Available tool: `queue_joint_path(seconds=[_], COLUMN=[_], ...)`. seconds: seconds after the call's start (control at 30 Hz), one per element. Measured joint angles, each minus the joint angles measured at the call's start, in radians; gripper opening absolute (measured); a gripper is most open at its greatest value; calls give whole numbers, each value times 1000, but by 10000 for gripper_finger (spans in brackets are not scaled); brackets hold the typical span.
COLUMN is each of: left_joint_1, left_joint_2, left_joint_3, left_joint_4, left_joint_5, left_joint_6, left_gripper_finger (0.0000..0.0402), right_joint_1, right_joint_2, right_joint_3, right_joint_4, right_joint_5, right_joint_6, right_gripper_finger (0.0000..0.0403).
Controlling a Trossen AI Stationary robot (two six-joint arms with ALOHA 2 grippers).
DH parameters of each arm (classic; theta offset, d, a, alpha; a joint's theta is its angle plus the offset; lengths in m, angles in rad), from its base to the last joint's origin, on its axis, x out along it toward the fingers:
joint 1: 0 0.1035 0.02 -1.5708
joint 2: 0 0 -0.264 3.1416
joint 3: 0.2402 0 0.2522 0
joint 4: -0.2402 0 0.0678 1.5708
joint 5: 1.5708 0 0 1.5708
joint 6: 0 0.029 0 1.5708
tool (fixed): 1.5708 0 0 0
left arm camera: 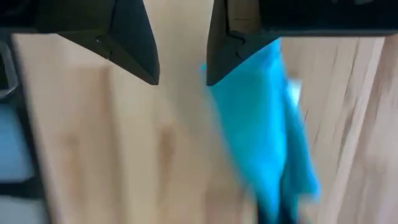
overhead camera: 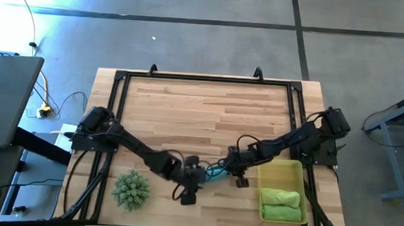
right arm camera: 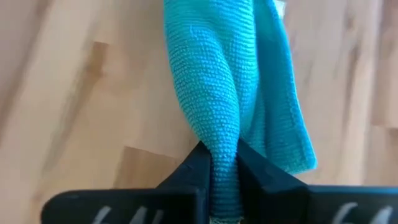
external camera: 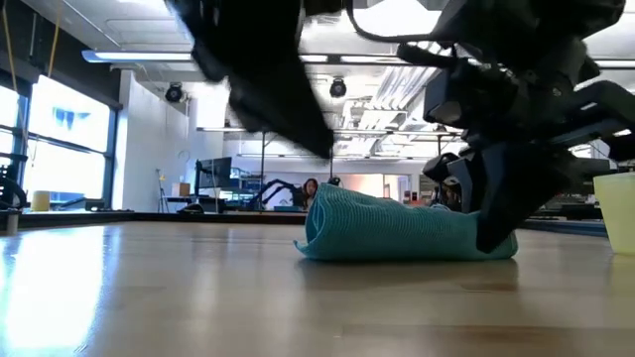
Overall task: Roll microfiber towels into tight, uniform cylinder then place into a basket
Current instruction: Roll the blue microfiber cloth
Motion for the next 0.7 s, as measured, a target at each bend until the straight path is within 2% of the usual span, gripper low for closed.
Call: queue_joint_path(seconds=[0.1, 0.17, 0.27, 0.47, 0.6, 0.7], left_joint_1=[-26, -30, -25, -17, -16, -11], left_joint_2=[13, 33, 63, 127, 160, 181], left_joint_3=[3, 3, 2, 2, 2, 3], left_joint_4=[127, 172, 190, 183, 209, 202], left_joint_5=[-122, -210, -285, -303, -307, -304], left_joint_6=[66, 70, 63, 91, 175, 172], left_gripper_finger=[122, 123, 123, 123, 123, 123], right_joint_1=[-30, -54, -85, -132, -157, -170], right_joint_2=[1, 1, 3, 5, 6, 6], right_joint_3=[0, -1, -3, -4, -5, -5], right_joint_4=[4, 6, 10, 27, 36, 41], right_joint_5=[-79, -138, -227, -327, -339, -333], right_joint_6=[37, 61, 80, 129, 203, 206], right_gripper_finger=[21, 21, 20, 19, 19, 25])
